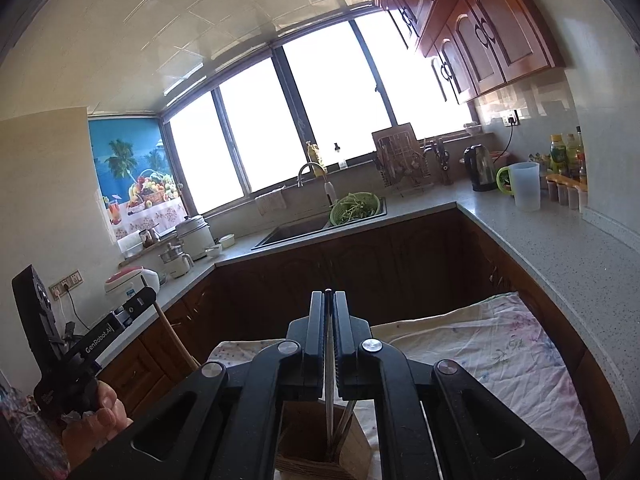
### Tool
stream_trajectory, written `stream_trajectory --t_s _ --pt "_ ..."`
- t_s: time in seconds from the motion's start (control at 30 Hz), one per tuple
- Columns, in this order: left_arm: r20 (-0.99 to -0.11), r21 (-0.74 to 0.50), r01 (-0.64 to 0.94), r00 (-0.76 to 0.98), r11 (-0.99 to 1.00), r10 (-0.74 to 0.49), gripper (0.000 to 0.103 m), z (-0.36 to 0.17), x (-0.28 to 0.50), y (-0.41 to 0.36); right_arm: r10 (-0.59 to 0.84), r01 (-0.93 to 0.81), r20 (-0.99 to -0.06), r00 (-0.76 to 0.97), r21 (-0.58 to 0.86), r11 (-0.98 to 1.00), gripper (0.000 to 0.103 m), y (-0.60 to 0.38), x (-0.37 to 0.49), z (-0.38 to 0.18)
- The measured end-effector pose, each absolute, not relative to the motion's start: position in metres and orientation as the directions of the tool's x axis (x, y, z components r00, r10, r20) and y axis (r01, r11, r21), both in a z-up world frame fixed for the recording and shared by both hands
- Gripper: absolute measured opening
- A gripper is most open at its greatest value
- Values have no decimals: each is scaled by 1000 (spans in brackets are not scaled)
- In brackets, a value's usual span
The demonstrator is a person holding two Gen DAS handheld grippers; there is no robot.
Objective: Organize utensils
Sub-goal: 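Lift both held chopsticks and carry them above the wooden holder, then lower the chopsticks into the holder and open both tools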
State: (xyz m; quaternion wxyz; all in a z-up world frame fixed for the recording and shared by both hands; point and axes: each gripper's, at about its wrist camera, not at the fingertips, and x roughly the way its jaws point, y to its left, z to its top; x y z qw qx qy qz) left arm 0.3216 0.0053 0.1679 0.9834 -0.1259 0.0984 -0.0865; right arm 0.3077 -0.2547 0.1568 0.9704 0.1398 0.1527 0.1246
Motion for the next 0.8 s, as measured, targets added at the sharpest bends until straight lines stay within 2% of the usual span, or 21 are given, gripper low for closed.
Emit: stream_trajectory --t_s 0.2,0.4,0.77,0.8 --pt "-228 -266 120 956 956 -184 4 130 327 2 291 -184 -308 906 335 924 4 -253 319 122" --pt "-215 -241 103 964 965 -157 5 124 315 6 292 -163 -353 889 351 922 4 -249 325 97" --pt "-333 -245 115 923 963 -195 6 76 310 7 268 -154 -371 889 308 939 4 -241 323 91" --pt "-323 -244 112 927 963 -189 6 74 308 7 267 -154 -373 889 307 939 4 -240 323 91"
